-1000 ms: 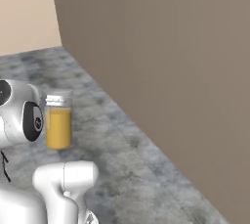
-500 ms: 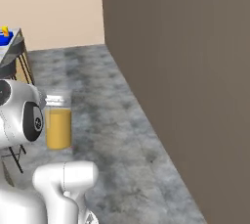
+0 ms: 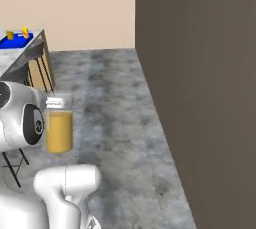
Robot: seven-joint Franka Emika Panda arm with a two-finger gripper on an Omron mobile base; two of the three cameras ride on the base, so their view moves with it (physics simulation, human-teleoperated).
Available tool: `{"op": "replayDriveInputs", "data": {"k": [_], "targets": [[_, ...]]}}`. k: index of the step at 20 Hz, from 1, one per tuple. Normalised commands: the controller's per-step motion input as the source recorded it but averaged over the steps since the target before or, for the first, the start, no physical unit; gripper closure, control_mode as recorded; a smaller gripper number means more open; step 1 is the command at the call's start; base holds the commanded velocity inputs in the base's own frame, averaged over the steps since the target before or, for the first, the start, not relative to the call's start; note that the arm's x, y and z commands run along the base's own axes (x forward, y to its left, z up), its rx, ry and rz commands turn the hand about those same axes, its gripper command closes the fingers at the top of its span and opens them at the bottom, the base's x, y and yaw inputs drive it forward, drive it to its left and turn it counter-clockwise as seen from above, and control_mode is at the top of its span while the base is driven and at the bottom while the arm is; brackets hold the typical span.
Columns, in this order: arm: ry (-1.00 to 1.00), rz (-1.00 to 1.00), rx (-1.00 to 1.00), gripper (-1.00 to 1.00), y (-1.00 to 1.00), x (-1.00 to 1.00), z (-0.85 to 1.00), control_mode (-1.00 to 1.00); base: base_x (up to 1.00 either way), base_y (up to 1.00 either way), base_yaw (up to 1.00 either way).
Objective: There is a tray on the dining counter. Grab the cup, mug, and pitcher and place them on the tray. The pitcher may be placed next to the tray if it cannot fit the tray.
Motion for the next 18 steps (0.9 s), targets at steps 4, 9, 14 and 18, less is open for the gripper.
{"op": "replayDriveInputs", "data": {"k": [4,9,14,18], "targets": [[0.0,0.0,0.0,1.0,0.0,0.0,0.0,1.0,0.92,-0.24,0.34],[0.0,0.0,0.0,1.0,0.0,0.0,0.0,1.0,0.94,-0.26,0.34],[0.0,0.0,0.0,1.0,0.0,0.0,0.0,1.0,0.98,-0.21,0.27],[0.0,0.0,0.0,1.0,0.0,0.0,0.0,1.0,1.0,-0.33,0.25]]}}
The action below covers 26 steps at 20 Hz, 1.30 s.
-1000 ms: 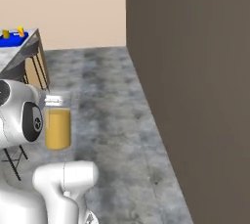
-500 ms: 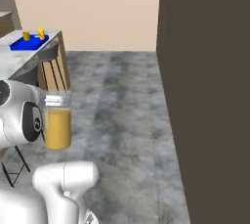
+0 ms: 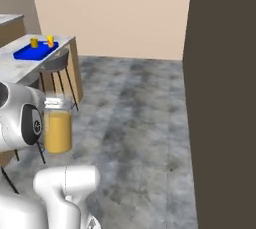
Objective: There is a tray on the dining counter. Grab the cup, mug, and pitcher and place them on the tray. The pitcher may be placed next to the tray if it cannot fit the tray.
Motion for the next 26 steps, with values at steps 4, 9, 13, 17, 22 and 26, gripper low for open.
{"op": "replayDriveInputs", "data": {"k": [4,9,13,17,22,26], "targets": [[0.0,0.0,0.0,1.0,0.0,0.0,0.0,1.0,1.0,-0.39,0.23],[0.0,0.0,0.0,1.0,0.0,0.0,0.0,1.0,1.0,-0.39,0.24],[0.0,0.0,0.0,1.0,0.0,0.0,0.0,1.0,0.91,-0.19,0.3],[0.0,0.0,0.0,1.0,0.0,0.0,0.0,1.0,0.79,-0.22,0.34],[0.0,0.0,0.0,1.0,0.0,0.0,0.0,1.0,0.72,-0.29,0.39],[0.0,0.0,0.0,1.0,0.0,0.0,0.0,1.0,0.69,-0.37,0.44]]}}
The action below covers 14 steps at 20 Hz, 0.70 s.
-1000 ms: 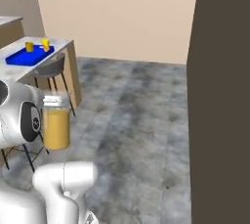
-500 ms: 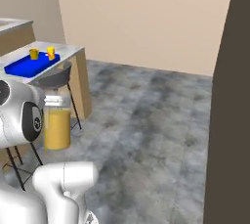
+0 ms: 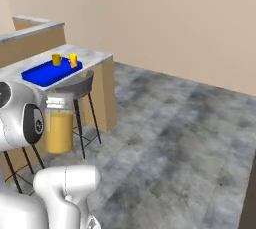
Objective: There is a tray on the dining counter. Grab the cup, mug, and pitcher and place them on the tray. The pitcher may be placed next to the tray if it cannot fit the tray.
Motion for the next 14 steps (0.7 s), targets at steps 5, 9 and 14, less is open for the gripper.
{"op": "replayDriveInputs", "data": {"k": [5,9,14], "targets": [[0.0,0.0,0.0,1.0,0.0,0.0,0.0,1.0,0.68,-0.49,0.42],[0.0,0.0,0.0,1.0,0.0,0.0,0.0,1.0,0.77,-0.61,0.4],[0.0,0.0,0.0,1.0,0.0,0.0,0.0,1.0,0.54,-0.48,0.42]]}}
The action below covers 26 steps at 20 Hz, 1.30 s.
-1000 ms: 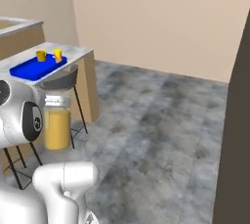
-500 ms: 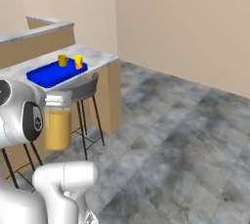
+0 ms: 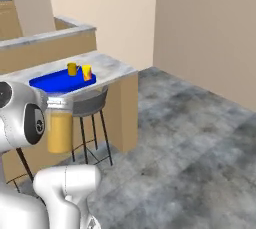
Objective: There is a tray on the dining counter. Grab the cup, mug, and pitcher and place them on the tray. The pitcher may be placed next to the tray if it cannot fit the tray.
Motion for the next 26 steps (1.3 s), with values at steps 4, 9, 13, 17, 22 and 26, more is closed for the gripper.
{"op": "replayDriveInputs", "data": {"k": [4,9,13,17,22,26], "targets": [[0.0,0.0,0.0,1.0,0.0,0.0,0.0,1.0,0.39,-0.23,0.47],[0.0,0.0,0.0,1.0,0.0,0.0,0.0,1.0,0.44,-0.4,0.47],[0.0,0.0,0.0,1.0,0.0,0.0,0.0,1.0,0.46,-0.56,0.41],[0.0,0.0,0.0,1.0,0.0,0.0,0.0,1.0,0.55,-0.39,0.38],[0.0,0.0,0.0,1.0,0.0,0.0,0.0,1.0,0.38,-0.01,0.34],[0.0,0.0,0.0,1.0,0.0,0.0,0.0,1.0,0.38,0.0,0.28]]}}
